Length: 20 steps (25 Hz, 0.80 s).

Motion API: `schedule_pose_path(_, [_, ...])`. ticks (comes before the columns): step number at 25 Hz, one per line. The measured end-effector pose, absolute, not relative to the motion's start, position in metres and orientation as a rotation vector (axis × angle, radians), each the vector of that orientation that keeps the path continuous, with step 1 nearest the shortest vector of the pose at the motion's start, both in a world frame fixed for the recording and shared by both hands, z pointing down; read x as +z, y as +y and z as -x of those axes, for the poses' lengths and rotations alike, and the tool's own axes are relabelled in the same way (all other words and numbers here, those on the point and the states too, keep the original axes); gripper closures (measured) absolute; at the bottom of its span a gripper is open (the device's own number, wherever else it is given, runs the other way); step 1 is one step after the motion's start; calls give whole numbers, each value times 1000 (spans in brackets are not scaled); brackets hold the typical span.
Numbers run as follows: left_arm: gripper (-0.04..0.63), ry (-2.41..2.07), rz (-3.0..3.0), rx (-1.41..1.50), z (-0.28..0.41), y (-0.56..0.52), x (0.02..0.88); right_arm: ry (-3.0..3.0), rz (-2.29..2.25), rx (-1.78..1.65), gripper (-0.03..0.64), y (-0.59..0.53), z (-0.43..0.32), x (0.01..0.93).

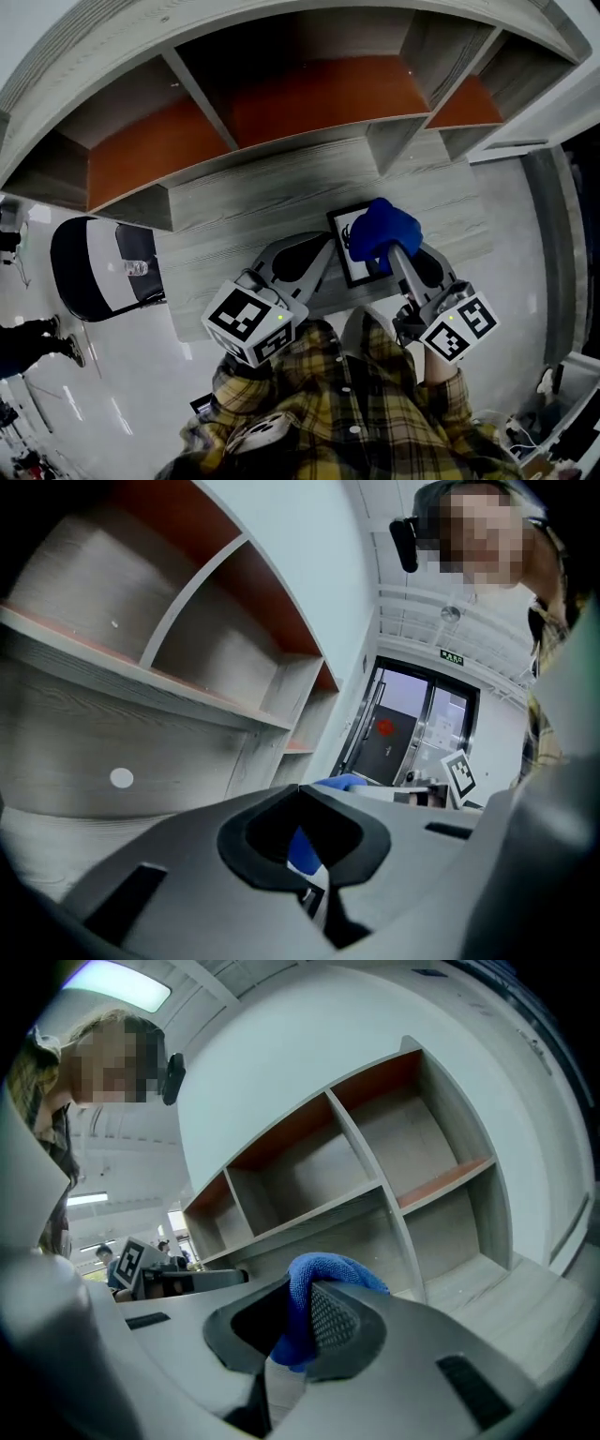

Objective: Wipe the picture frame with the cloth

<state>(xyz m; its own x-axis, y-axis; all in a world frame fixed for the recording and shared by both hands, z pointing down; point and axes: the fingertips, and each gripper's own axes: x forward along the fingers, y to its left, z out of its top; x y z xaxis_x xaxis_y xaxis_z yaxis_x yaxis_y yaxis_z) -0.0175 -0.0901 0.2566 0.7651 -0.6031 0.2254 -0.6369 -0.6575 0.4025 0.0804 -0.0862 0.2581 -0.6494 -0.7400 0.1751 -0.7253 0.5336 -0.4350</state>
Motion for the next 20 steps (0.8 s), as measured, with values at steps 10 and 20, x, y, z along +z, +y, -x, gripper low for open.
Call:
schedule_pose_path(10, [589,-757,-2448,184,10,-112,323,2665,1460,-886,569,-86,-75,306])
schedule_pose_path(20, [537,-706,-2359,416,3,-146,427,2663,1472,-1006,569,-70,-77,357])
